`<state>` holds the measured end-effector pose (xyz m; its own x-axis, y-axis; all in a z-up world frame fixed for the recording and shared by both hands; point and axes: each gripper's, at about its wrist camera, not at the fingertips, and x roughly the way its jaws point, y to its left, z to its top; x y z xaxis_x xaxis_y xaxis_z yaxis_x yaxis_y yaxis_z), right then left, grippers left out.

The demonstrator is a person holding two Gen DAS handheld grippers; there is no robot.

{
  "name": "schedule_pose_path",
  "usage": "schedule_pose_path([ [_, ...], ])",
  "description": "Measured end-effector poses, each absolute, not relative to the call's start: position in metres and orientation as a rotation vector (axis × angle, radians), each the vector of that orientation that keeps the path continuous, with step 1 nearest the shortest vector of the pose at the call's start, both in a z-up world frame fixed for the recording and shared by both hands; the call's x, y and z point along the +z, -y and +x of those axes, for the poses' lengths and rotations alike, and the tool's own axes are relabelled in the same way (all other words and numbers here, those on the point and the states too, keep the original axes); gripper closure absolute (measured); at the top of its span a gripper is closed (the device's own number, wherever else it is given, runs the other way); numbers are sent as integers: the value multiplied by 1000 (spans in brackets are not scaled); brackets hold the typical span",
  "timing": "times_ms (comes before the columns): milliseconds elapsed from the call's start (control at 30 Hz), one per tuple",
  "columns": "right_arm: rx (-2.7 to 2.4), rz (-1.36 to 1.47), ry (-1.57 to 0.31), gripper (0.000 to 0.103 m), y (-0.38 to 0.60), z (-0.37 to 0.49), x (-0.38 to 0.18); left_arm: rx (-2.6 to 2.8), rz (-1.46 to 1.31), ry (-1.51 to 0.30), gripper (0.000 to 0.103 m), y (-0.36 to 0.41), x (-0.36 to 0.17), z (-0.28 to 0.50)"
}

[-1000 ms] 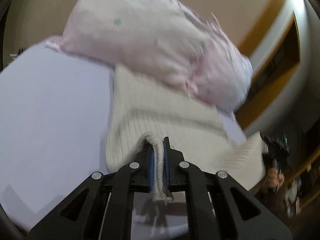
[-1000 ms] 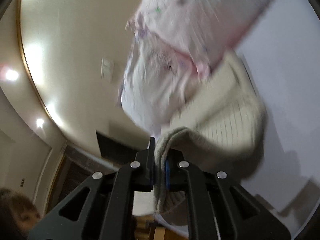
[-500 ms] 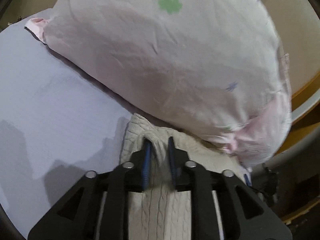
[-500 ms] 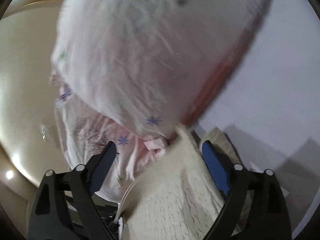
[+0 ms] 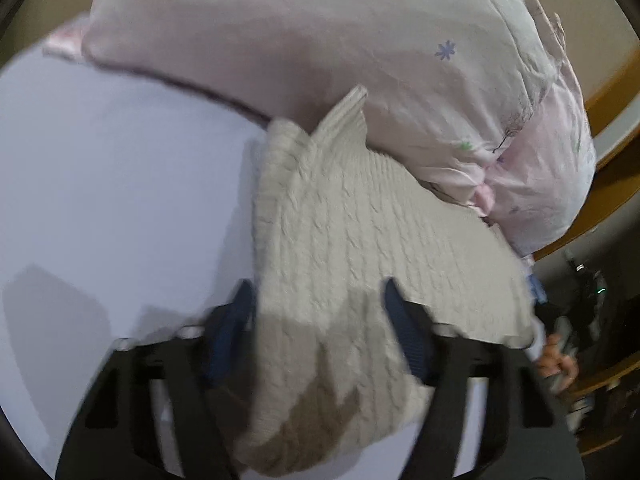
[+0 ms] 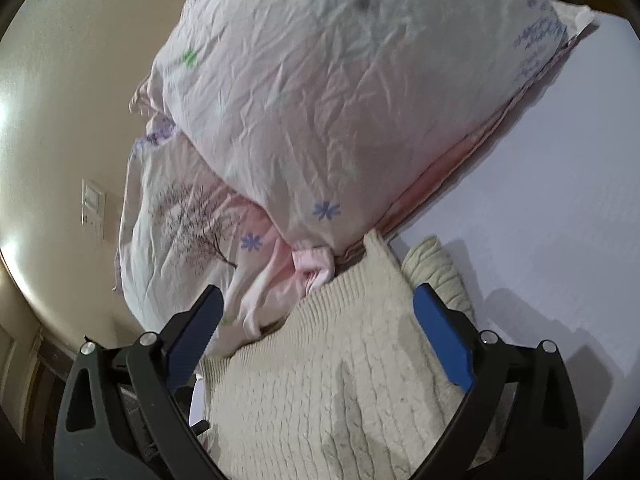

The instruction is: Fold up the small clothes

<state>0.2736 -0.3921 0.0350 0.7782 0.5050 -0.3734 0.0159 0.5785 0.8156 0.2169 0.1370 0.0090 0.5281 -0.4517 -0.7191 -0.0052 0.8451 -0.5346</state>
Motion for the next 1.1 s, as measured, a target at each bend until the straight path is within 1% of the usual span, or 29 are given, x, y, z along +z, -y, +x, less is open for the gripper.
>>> schedule_pose_path([
  [33, 324, 930, -642, 8, 391, 275, 33, -261, -555, -976, 58, -139, 6, 214],
  [67, 343, 944, -651, 8, 390, 277, 32, -259, -606, -984, 77, -141, 1, 214],
  [133, 374, 957, -664, 8, 387, 280, 30, -276, -782, -985, 83, -147, -13, 214],
  [167, 384, 958, -668, 8, 387, 281, 30, -285, -827, -979, 85, -148, -11, 214],
  [233, 400, 962, -655, 8, 393, 279, 34, -334, -899, -930, 86, -137, 4, 217],
  [333, 395, 967, -620, 8, 407, 276, 40, -430, -875, -862, 86, -106, 46, 219],
  [400, 376, 955, -593, 8, 417, 271, 47, -546, -826, -817, 86, -58, 78, 225],
  [467, 339, 921, -575, 8, 424, 267, 54, -668, -803, -806, 86, -7, 95, 232],
  [567, 291, 861, -560, 8, 432, 264, 62, -807, -736, -872, 86, 87, 91, 252],
  [633, 237, 814, -564, 8, 437, 262, 64, -885, -713, -995, 86, 153, 69, 269],
  [700, 208, 786, -576, 8, 443, 261, 65, -1003, -800, -1093, 86, 187, 52, 277],
  [767, 216, 801, -598, 8, 449, 262, 63, -1116, -897, -1072, 85, 189, 55, 274],
  [800, 239, 826, -616, 8, 452, 264, 60, -1114, -887, -1025, 81, 180, 63, 271],
  [833, 263, 847, -637, 7, 453, 267, 58, -1081, -854, -965, 73, 164, 73, 268],
  [867, 290, 864, -677, 5, 453, 270, 54, -1037, -828, -930, 52, 151, 78, 264],
  [900, 311, 869, -716, 3, 450, 275, 51, -946, -791, -896, 38, 132, 82, 261],
  [967, 324, 850, -823, 3, 441, 284, 42, -694, -672, -870, 36, 91, 83, 256],
  [1033, 331, 813, -919, 3, 428, 292, 32, -574, -612, -900, 33, 72, 75, 254],
  [1100, 335, 779, -999, 3, 415, 298, 23, -511, -599, -977, 31, 62, 56, 255],
])
